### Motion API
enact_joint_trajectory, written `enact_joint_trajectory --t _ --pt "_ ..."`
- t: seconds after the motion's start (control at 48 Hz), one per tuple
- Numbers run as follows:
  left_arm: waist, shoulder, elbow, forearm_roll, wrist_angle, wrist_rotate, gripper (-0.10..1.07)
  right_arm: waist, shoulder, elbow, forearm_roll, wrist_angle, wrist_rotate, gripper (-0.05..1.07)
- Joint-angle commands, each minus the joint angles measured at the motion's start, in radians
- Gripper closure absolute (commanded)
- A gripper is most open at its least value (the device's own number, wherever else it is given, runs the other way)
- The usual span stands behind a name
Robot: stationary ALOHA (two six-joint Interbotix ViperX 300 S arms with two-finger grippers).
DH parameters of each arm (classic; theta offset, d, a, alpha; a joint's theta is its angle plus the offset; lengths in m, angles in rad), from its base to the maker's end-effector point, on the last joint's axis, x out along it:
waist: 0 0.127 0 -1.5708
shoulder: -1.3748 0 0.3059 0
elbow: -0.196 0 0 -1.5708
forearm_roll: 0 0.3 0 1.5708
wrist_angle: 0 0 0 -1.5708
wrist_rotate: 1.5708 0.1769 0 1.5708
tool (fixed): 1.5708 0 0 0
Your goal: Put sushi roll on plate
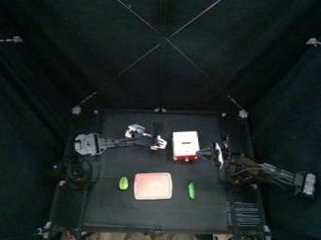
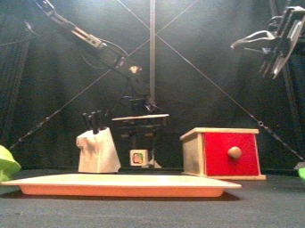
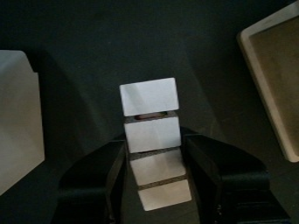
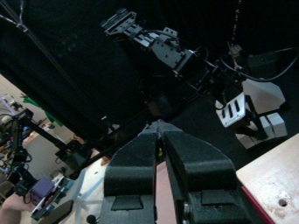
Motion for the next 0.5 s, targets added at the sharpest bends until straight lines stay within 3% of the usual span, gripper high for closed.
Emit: enact_joint_trajectory --t 0.0,0.229,0.479 --pt "-0.003 -0.035 -0.012 0.006 -0.002 0.0 0.32 -0.002 0.005 -0.008 0.003 -0.005 -0.002 0.56" --pt "-0.032 -0.054 -0.011 -0.002 0.0 -0.011 0.32 0.0 0.006 -0.008 0.012 -0.006 -0.002 0.56" --pt "-0.13 -0.086 -0.011 -0.028 0.029 -0.035 0.32 0.006 0.005 -0.008 0.014 -0.005 -0.002 0.56"
